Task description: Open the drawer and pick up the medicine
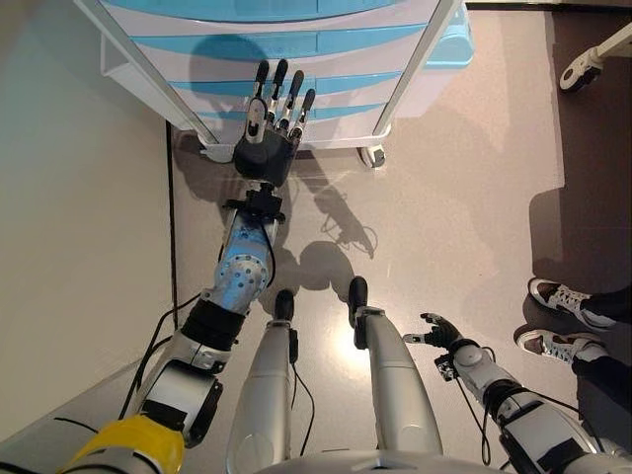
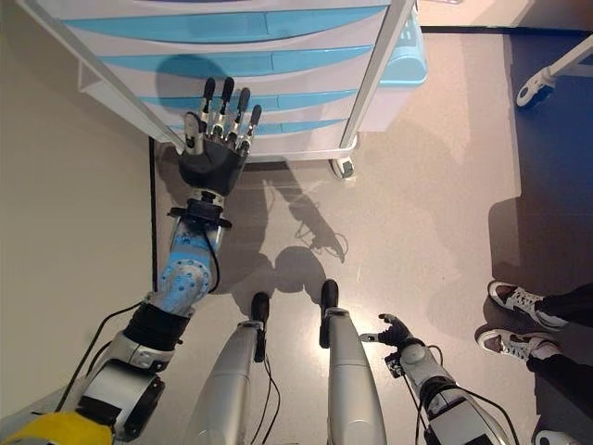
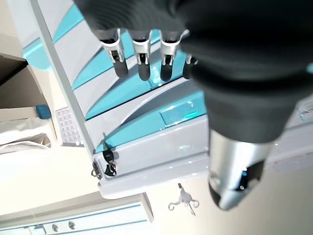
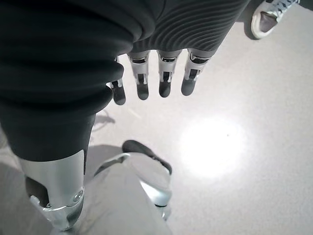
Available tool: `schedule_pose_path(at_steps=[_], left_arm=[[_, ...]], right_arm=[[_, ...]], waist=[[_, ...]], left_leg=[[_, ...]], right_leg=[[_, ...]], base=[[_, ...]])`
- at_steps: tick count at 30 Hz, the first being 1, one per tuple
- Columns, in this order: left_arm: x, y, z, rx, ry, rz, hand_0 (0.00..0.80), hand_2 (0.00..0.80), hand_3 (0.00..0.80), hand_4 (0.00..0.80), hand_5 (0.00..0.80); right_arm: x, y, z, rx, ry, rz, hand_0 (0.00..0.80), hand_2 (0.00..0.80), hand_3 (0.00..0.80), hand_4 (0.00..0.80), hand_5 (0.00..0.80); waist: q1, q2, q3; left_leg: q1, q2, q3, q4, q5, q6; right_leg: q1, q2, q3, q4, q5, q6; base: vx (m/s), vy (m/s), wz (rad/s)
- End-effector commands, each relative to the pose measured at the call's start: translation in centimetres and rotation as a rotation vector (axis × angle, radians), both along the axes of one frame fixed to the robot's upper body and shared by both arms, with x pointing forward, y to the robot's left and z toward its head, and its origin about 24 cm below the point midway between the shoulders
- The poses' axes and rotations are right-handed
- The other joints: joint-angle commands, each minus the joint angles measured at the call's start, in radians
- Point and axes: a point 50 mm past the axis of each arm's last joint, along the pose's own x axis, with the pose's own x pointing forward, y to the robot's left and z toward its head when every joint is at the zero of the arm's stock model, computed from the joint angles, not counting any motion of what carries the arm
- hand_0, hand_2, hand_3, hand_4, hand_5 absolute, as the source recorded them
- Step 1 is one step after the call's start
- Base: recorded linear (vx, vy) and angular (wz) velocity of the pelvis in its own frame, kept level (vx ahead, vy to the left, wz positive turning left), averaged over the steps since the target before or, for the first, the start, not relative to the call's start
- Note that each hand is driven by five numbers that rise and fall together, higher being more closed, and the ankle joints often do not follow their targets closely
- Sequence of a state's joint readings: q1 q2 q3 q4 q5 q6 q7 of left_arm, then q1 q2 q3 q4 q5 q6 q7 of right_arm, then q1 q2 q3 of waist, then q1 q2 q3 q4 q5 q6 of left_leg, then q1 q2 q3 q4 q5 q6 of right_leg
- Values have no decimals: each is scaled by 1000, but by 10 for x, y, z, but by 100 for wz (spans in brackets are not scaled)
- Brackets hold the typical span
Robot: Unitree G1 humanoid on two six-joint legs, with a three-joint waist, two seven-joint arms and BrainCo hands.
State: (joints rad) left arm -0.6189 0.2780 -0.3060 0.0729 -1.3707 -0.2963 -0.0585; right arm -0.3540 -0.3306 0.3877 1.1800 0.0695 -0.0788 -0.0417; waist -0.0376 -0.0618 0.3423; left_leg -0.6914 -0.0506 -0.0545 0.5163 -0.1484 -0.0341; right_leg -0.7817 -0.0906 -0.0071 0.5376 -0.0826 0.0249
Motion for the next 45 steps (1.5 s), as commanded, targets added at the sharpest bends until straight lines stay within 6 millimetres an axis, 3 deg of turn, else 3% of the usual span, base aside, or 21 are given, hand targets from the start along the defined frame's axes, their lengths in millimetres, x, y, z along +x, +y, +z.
schedule_pose_path(at_steps=[1,10,17,25,28,35,41,45], left_arm=[[2,-1,30,-61,-99,12,0,0,0,0,0],[34,14,50,-12,-30,202,0,0,0,0,0],[46,21,58,57,-1,275,0,0,0,0,0],[48,18,41,119,51,277,0,0,0,0,0],[49,19,19,131,119,276,0,0,0,0,0],[51,17,-7,154,208,267,0,0,0,0,0],[51,16,-18,166,245,265,0,0,0,0,0],[55,18,-15,152,261,280,0,0,0,0,0]], right_arm=[[-15,-10,-6,-36,37,24,0,0,0,0,0],[-8,-11,-2,-65,15,23,0,0,0,0,0],[-6,-12,-1,-75,8,9,0,0,0,0,0],[-5,-11,-1,-74,3,2,0,0,0,0,0],[-3,-10,1,-73,-5,-3,0,0,0,0,0],[1,-6,2,-68,-20,-1,0,0,0,0,0],[0,-7,2,-69,-21,-5,0,0,0,0,0],[1,-6,2,-74,-19,-2,0,0,0,0,0]], waist=[[-8,40,-41],[-31,34,-47],[-44,31,-52],[-45,28,-45],[-43,26,-40],[-42,19,-27],[-40,16,-23],[-43,15,-24]], left_leg=[[14,-53,6,-82,12,77],[8,-42,10,-101,28,72],[-7,-36,16,-94,30,70],[-10,-35,18,-93,34,70],[-12,-34,20,-95,36,70],[-12,-35,22,-103,44,72],[-8,-37,24,-105,44,72],[-2,-36,25,-113,46,72]], right_leg=[[55,36,-12,-20,-25,27],[53,43,-8,-48,-4,35],[44,47,-4,-52,5,36],[42,46,-5,-54,11,36],[40,46,-5,-56,13,36],[43,47,-5,-67,23,37],[47,45,-5,-68,24,38],[54,45,-5,-77,28,38]], base=[[0,0,0],[-2,-3,-3],[0,0,0],[0,0,0],[0,0,0],[0,1,-1],[0,0,0],[0,0,0]])
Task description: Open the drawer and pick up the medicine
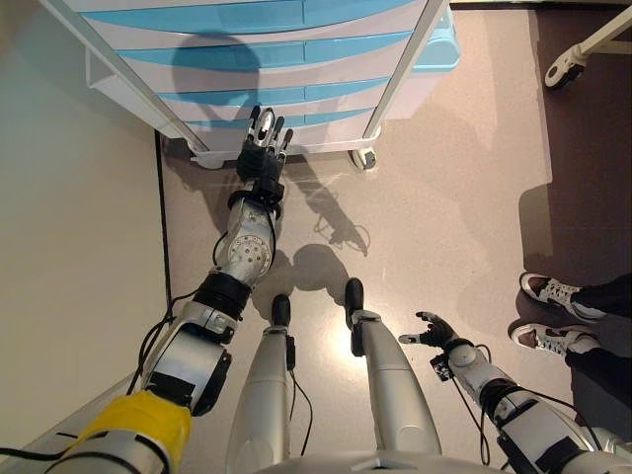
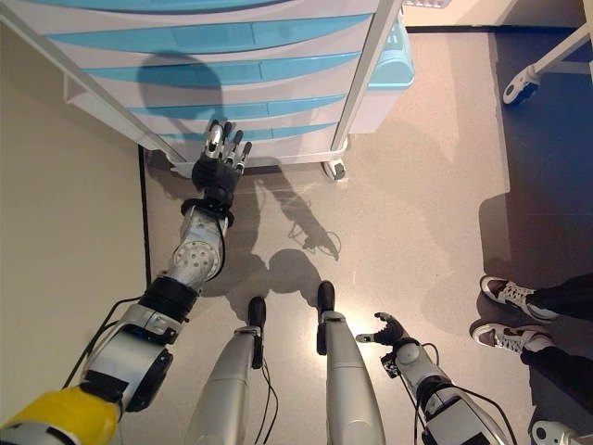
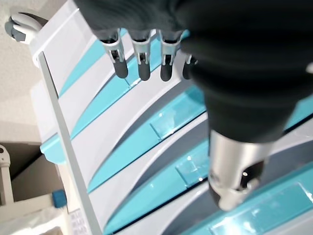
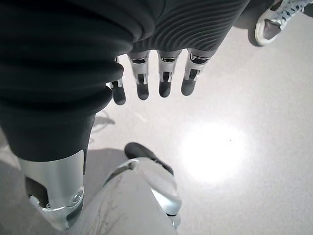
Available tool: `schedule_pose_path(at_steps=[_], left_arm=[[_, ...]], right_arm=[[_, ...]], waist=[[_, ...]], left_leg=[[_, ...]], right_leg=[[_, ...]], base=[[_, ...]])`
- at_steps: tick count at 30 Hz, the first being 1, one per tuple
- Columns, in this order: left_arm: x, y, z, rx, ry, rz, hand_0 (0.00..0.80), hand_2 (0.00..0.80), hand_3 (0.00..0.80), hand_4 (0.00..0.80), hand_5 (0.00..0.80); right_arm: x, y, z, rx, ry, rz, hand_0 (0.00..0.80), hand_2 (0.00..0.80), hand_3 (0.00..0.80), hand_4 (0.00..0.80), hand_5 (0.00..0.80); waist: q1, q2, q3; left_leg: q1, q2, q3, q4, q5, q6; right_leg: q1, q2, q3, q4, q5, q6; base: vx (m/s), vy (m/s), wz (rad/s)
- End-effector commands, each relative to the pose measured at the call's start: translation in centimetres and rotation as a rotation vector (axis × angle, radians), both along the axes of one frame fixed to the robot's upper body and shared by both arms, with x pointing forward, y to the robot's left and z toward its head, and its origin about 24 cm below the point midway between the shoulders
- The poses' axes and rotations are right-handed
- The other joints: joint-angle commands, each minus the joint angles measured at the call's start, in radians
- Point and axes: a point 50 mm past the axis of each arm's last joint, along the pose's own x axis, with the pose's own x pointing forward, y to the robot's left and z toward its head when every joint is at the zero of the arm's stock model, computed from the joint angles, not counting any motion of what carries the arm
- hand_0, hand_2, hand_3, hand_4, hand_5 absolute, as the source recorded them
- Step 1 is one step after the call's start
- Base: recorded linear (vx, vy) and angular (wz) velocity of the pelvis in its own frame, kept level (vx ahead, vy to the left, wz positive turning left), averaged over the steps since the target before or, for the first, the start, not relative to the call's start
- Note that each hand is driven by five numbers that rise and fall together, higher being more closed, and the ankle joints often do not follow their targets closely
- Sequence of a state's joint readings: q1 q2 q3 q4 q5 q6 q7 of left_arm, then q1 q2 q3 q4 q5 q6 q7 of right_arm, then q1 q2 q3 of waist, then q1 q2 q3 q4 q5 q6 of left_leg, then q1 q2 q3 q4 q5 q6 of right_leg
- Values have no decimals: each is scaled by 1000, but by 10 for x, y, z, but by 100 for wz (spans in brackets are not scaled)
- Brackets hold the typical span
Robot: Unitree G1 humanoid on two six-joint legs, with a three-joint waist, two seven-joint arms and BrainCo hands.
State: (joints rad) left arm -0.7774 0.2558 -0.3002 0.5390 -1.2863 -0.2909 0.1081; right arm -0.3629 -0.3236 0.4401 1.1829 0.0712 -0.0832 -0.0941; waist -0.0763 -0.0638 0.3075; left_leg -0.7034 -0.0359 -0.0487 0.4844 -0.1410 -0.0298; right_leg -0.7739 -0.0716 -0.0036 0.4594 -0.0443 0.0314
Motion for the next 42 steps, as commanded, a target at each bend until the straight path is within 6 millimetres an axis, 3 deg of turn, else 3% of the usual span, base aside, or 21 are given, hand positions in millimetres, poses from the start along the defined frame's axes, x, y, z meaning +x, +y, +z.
schedule_pose_path(at_steps=[1,3,5,20,36,42], left_arm=[[5,0,32,20,-108,17,0,0,0,0,0],[6,1,36,19,-117,21,0,0,0,0,0],[10,6,53,18,-152,44,0,0,0,0,0],[15,24,95,60,-244,119,0,0,0,0,0],[22,42,125,45,-257,196,0,0,0,0,0],[23,38,118,46,-243,181,0,0,0,0,0]], right_arm=[[-1,-11,2,-30,-1,-20,0,0,0,0,0],[-1,-11,2,-30,0,-18,0,0,0,0,0],[-2,-10,1,-32,5,-12,0,0,0,0,0],[-6,-13,-1,-40,28,-6,0,0,0,0,0],[-5,-15,0,-47,27,-8,0,0,0,0,0],[-4,-15,0,-47,23,-8,0,0,0,0,0]], waist=[[-6,16,11],[-7,16,10],[-12,14,8],[-23,18,5],[-33,17,-1],[-33,15,3]], left_leg=[[11,-51,20,-84,39,68],[11,-51,20,-86,39,68],[13,-49,23,-90,38,68],[10,-44,33,-93,38,66],[-2,-41,35,-92,39,65],[-6,-40,34,-93,39,64]], right_leg=[[47,26,-8,-1,-10,32],[48,27,-8,-4,-9,32],[48,27,-6,-8,-7,35],[48,29,-2,-23,0,40],[41,30,-2,-31,7,43],[38,30,-4,-28,7,43]], base=[[0,0,0],[0,0,0],[0,0,0],[3,-1,-2],[0,0,0],[0,0,0]])
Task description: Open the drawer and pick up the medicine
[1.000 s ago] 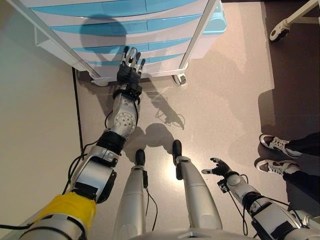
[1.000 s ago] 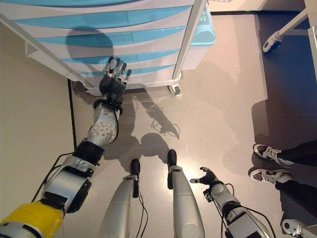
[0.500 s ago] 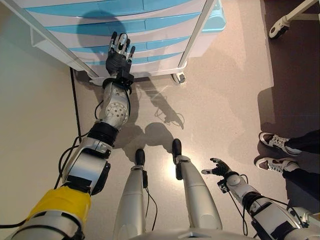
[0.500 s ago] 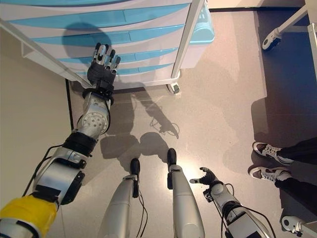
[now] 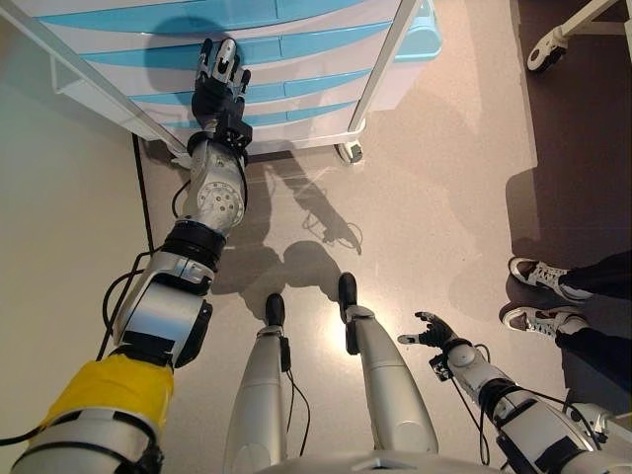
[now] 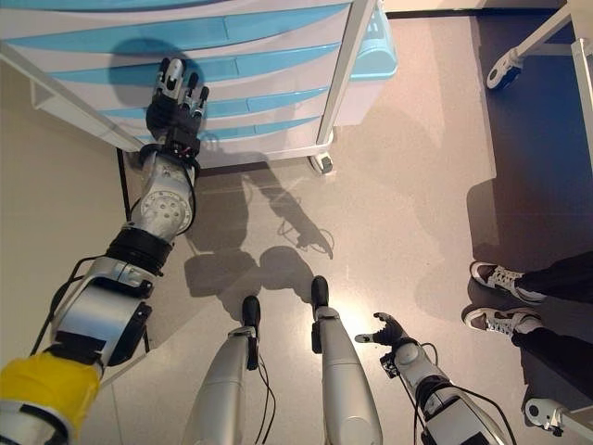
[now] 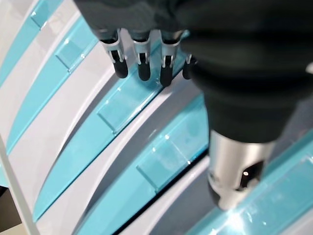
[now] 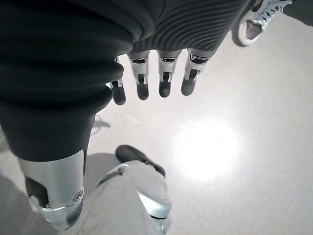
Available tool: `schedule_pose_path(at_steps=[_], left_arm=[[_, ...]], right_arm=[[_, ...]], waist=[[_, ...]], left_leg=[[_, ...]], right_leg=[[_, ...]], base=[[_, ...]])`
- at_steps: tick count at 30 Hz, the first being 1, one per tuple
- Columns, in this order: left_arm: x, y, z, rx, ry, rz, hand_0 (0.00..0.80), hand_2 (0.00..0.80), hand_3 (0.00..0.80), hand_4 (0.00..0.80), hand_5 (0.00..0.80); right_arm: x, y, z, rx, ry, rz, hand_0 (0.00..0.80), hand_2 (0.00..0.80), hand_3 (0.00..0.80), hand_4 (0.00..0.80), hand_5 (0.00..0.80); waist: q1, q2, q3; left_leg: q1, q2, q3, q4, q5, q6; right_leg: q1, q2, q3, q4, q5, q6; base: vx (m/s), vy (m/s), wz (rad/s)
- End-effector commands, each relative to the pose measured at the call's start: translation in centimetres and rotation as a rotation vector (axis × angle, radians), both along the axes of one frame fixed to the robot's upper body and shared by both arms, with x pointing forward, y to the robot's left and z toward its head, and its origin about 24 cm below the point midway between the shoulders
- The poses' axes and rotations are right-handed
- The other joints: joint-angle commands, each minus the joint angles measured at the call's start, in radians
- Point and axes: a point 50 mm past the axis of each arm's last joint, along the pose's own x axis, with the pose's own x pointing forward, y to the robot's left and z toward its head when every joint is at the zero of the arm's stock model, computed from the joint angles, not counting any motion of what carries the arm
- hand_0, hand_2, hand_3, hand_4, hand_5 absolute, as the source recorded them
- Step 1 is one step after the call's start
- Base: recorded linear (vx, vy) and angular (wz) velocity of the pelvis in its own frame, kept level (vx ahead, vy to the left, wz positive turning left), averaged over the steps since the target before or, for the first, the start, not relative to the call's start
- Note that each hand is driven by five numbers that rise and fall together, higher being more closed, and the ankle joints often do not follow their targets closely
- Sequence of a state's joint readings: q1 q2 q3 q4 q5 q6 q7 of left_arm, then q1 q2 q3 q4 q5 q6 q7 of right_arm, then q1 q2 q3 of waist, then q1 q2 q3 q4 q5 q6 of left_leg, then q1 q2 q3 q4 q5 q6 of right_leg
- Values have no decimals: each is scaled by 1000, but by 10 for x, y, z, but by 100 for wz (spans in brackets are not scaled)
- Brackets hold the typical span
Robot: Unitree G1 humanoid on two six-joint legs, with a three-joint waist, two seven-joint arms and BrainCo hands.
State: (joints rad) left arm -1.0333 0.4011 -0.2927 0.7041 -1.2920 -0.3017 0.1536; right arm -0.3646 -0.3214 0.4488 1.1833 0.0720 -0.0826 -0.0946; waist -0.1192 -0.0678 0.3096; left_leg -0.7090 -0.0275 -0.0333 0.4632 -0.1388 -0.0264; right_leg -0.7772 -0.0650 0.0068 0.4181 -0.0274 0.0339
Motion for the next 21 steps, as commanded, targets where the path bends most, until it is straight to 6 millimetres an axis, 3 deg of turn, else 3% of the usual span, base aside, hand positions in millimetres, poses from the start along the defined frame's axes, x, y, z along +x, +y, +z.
schedule_pose_path(at_steps=[1,12,21], left_arm=[[-1,-2,43,-32,-136,9,0,0,0,0,0],[-2,-48,-8,-196,-8,-145,0,0,0,0,0],[-3,-40,-12,-154,2,-81,0,0,0,0,0]], right_arm=[[-5,-16,1,-46,22,-16,0,0,0,0,0],[-1,-6,0,-27,8,-13,0,0,0,0,0],[-4,-7,-1,-36,3,-18,0,0,0,0,0]], waist=[[9,19,0],[11,4,19],[13,3,26]], left_leg=[[0,-49,18,-71,37,61],[-5,-51,17,-68,38,61],[-4,-50,17,-66,39,60]], right_leg=[[41,23,-15,14,-10,40],[37,24,-19,16,-8,37],[34,25,-18,23,-8,35]], base=[[0,0,0],[0,0,0],[0,0,0]])
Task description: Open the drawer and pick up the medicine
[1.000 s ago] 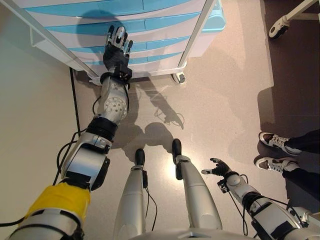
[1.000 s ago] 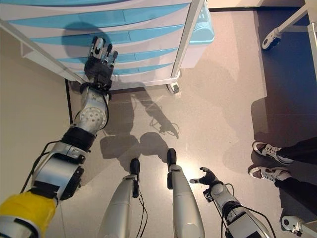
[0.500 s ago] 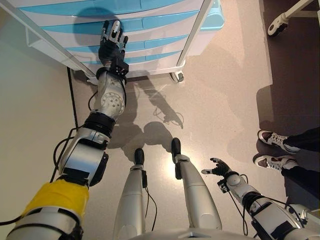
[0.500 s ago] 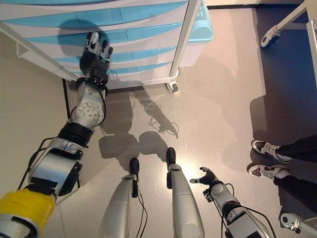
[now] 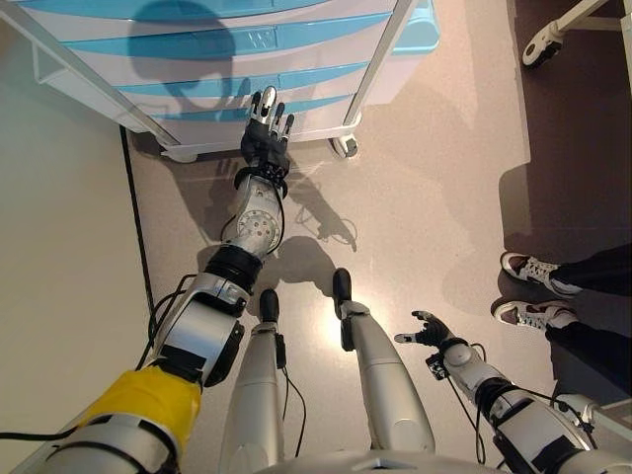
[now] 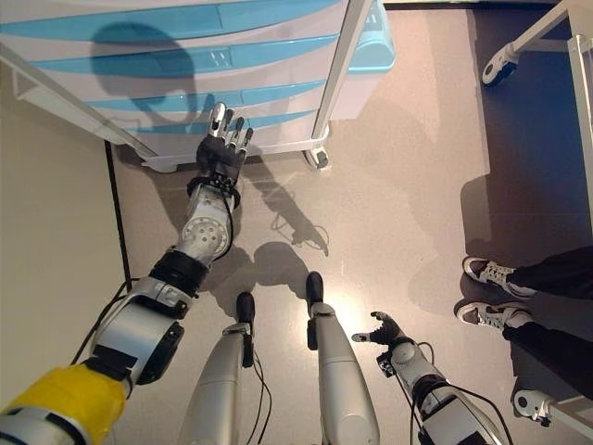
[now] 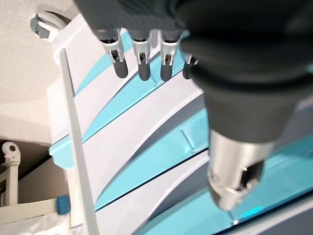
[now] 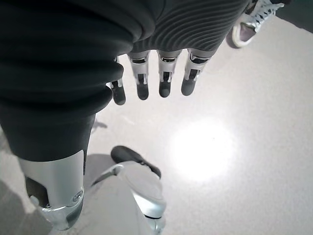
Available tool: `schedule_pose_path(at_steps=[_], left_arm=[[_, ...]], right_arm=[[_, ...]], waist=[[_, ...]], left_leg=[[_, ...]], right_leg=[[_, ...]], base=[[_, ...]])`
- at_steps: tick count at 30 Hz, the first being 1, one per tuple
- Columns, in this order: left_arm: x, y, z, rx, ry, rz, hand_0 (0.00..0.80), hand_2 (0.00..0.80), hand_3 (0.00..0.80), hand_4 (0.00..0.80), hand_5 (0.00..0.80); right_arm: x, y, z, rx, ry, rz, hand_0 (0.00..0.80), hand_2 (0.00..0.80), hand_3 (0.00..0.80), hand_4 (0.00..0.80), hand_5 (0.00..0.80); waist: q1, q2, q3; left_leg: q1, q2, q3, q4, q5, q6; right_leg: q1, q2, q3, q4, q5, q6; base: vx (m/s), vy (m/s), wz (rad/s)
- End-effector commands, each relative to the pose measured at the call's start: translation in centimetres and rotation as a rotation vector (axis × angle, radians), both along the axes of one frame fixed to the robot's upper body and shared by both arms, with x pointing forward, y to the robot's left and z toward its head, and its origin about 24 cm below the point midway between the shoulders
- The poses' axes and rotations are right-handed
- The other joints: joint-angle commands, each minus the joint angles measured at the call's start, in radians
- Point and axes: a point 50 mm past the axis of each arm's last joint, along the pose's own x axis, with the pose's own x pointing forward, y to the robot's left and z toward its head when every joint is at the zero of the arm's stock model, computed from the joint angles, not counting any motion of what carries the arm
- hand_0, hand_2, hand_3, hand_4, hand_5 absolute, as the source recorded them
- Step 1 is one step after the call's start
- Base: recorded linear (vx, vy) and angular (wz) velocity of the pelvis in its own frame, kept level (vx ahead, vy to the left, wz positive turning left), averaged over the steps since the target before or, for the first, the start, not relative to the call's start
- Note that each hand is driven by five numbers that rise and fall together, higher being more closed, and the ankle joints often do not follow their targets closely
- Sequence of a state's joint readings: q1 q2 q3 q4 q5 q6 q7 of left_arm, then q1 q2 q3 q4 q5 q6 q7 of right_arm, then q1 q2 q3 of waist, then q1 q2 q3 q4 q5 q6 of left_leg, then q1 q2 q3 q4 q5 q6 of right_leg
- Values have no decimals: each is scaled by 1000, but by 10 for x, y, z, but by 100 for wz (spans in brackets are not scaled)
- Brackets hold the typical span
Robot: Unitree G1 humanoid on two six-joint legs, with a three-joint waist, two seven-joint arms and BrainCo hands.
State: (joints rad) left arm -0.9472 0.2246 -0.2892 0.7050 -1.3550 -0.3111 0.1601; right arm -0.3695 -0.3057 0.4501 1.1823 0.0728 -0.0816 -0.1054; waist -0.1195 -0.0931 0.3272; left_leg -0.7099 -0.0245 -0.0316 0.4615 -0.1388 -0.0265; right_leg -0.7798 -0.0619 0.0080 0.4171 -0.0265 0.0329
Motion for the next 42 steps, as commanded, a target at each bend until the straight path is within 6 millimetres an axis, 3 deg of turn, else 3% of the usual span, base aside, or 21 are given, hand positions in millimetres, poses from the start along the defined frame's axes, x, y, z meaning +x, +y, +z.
schedule_pose_path(at_steps=[1,10,18,27,30,42], left_arm=[[0,11,40,33,-139,64,0,0,0,0,0],[-1,36,58,118,-188,218,0,0,0,0,0],[0,33,53,60,-180,160,0,0,0,0,0],[5,40,74,37,-205,173,0,0,0,0,0],[7,49,86,32,-219,197,0,0,0,0,0],[10,76,103,35,-208,266,0,0,0,0,0]], right_arm=[[-7,-15,-1,-46,16,-19,0,0,0,0,0],[-7,-13,-1,-45,0,-23,0,0,0,0,0],[-11,-16,-3,-43,24,-29,0,0,0,0,0],[-11,-16,-4,-43,31,-20,0,0,0,0,0],[-13,-17,-5,-41,36,-28,0,0,0,0,0],[-21,-24,-9,-40,60,-46,0,0,0,0,0]], waist=[[13,29,6],[10,23,-2],[11,29,-12],[1,26,-17],[-4,27,-21],[-19,29,-53]], left_leg=[[-3,-52,15,-66,40,60],[-3,-47,15,-73,43,56],[-2,-46,14,-76,41,55],[11,-44,14,-123,63,52],[5,-42,15,-113,60,51],[-6,-31,27,-99,41,49]], right_leg=[[38,22,-21,22,-9,35],[39,24,-25,14,-8,35],[35,26,-24,18,-11,33],[41,24,-27,-5,4,44],[39,25,-28,-10,3,42],[32,35,-14,-28,9,43]], base=[[0,0,0],[0,0,0],[0,0,0],[4,-4,-1],[22,-6,-5],[17,5,-3]])
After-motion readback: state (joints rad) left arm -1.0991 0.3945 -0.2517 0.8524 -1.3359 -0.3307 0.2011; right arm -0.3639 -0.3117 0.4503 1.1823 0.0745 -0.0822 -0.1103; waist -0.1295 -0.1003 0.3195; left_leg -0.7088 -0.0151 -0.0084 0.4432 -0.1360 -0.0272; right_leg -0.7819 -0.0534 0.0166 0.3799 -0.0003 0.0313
